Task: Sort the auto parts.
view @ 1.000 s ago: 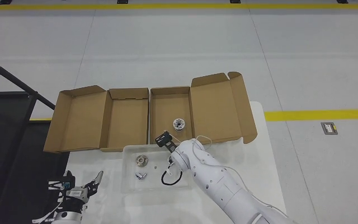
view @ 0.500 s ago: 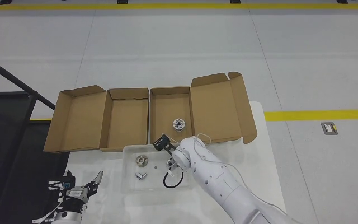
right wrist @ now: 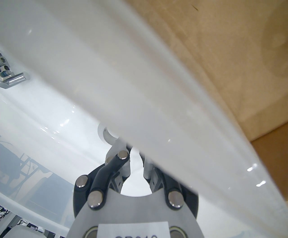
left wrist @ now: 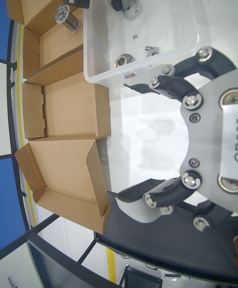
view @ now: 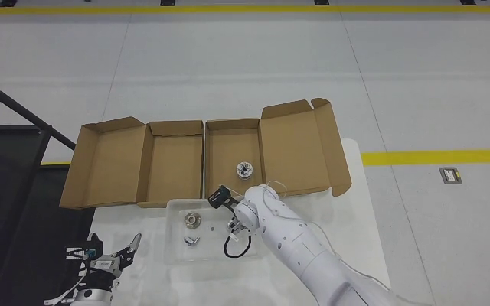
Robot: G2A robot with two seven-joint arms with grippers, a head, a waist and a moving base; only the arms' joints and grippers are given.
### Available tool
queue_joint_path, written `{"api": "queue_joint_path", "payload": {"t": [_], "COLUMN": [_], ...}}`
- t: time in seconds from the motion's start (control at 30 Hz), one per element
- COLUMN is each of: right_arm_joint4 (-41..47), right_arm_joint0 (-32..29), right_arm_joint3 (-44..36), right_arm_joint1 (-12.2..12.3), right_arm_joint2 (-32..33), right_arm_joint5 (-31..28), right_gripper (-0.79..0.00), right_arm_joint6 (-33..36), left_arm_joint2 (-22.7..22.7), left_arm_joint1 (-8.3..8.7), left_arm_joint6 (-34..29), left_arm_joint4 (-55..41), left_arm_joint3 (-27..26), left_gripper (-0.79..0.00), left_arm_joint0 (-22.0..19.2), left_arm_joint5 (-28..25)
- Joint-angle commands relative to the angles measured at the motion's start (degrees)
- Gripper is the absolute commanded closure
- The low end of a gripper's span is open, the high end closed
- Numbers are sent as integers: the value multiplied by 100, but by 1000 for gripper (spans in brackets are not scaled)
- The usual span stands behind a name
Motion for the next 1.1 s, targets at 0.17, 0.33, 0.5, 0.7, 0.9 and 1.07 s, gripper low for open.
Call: {"api": "queue_joint_path", "payload": {"t": [0.17, 0.33, 0.5, 0.7, 0.9, 1.07], "right_arm_joint4": [-119, -486, -878, -878, -813, -672], "right_arm_joint0": [19, -61, -268, -268, -399, -352], "right_arm_joint3": [-526, -1389, -2079, -2079, -2118, -1956], "right_arm_joint1": [68, 291, 480, 480, 500, 493], "right_arm_joint2": [76, 295, 525, 525, 592, 948], "right_arm_joint5": [-678, -1369, -1504, -1504, -1465, -397], "right_gripper": [0, 0, 0, 0, 0, 0], "right_arm_joint6": [-606, -1115, -1441, -1441, -1625, -2249], "left_arm_joint2": [0, 0, 0, 0, 0, 0], "left_arm_joint1": [0, 0, 0, 0, 0, 0], "left_arm_joint6": [0, 0, 0, 0, 0, 0], "left_arm_joint4": [0, 0, 0, 0, 0, 0], "left_arm_joint3": [0, 0, 0, 0, 0, 0], "left_gripper": [-785, -785, -785, -785, -785, -785], "left_arm_joint0": [0, 0, 0, 0, 0, 0], "left_arm_joint5": [0, 0, 0, 0, 0, 0]}}
